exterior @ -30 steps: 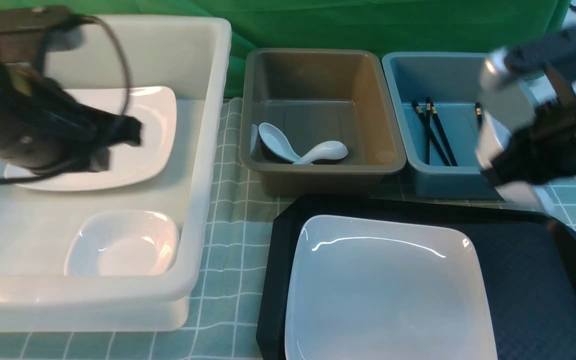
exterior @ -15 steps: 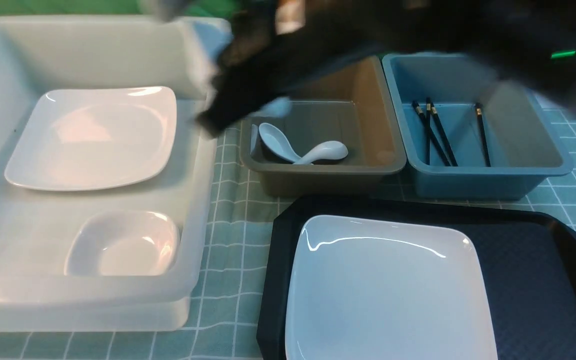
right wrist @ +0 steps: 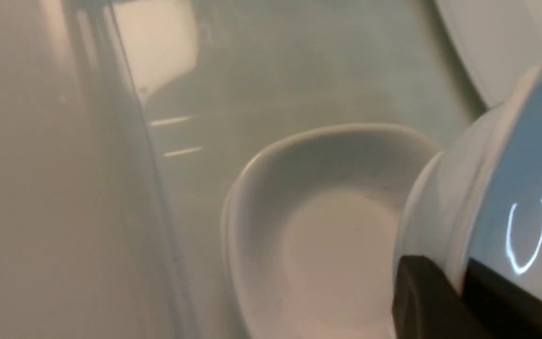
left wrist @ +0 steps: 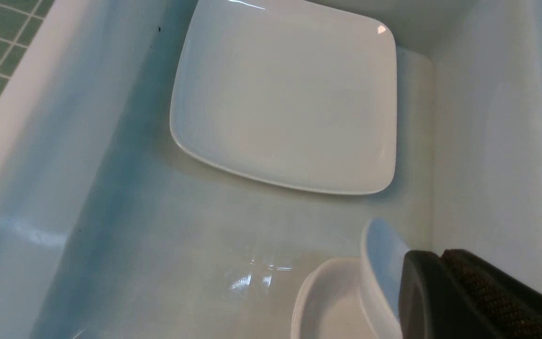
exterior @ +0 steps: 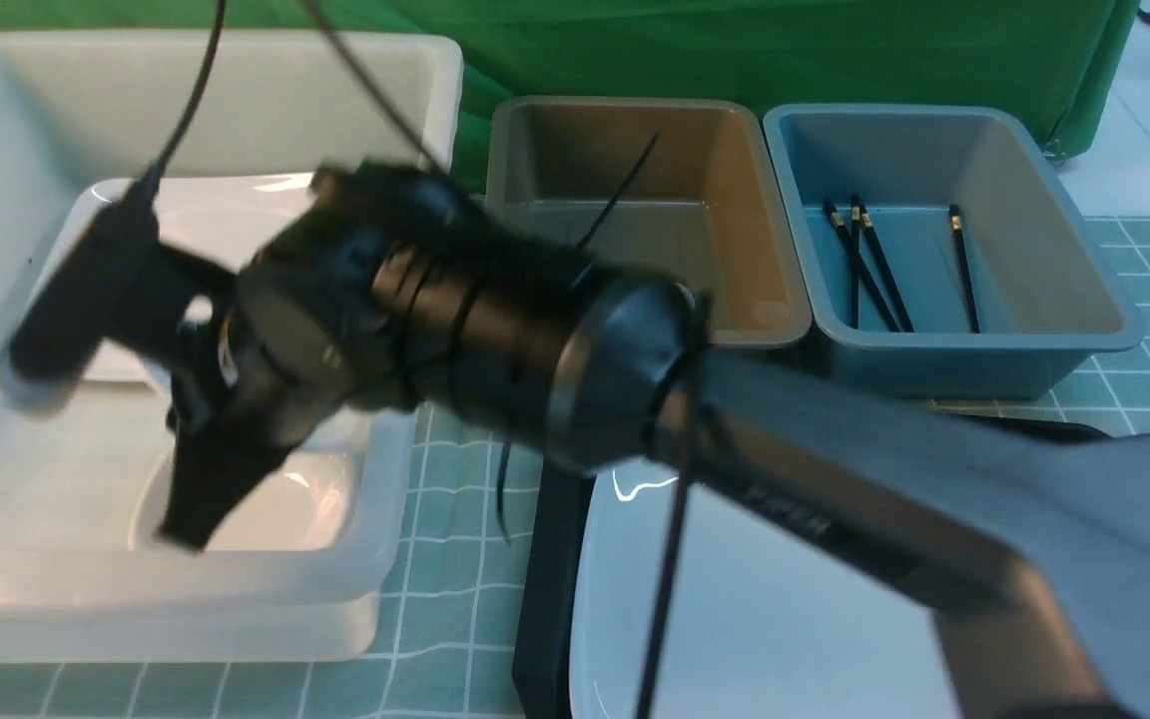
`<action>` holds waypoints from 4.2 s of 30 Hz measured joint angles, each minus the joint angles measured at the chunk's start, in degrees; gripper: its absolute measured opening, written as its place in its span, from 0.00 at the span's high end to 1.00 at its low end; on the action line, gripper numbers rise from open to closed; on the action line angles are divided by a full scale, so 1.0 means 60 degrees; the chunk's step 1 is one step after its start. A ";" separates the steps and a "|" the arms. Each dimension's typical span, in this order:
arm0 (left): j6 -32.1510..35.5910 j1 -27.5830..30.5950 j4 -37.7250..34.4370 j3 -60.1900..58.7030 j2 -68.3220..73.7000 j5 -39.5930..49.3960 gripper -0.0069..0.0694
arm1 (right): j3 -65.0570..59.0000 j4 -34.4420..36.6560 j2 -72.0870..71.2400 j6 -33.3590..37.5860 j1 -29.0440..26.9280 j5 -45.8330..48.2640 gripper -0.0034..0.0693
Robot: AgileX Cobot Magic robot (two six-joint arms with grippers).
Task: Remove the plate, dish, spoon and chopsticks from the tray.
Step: Use the right arm to put the small plate into the large storage box on the left, then use the right arm to move the plate from left to right
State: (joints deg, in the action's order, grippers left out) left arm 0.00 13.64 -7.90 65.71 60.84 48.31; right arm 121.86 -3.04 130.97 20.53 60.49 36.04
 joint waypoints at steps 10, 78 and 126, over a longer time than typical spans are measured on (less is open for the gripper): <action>0.0000 0.0010 -0.0022 0.0000 0.0000 0.0019 0.89 | 0.0012 0.0033 0.0110 -0.0027 0.0047 -0.0136 0.66; -0.0272 -0.8271 -0.0670 0.1363 0.4506 0.1317 0.89 | -1.1247 0.3702 -0.6086 -0.1484 -0.8489 -0.2566 0.26; -0.0784 -0.8615 -0.1290 0.1370 0.4957 0.0880 0.89 | -1.0062 0.2207 -0.4912 -0.2127 -1.0104 -0.0614 0.34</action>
State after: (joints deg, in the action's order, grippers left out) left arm -4.70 -38.05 -15.64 73.93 90.58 53.59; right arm 61.49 10.20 101.50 7.76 -0.14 32.36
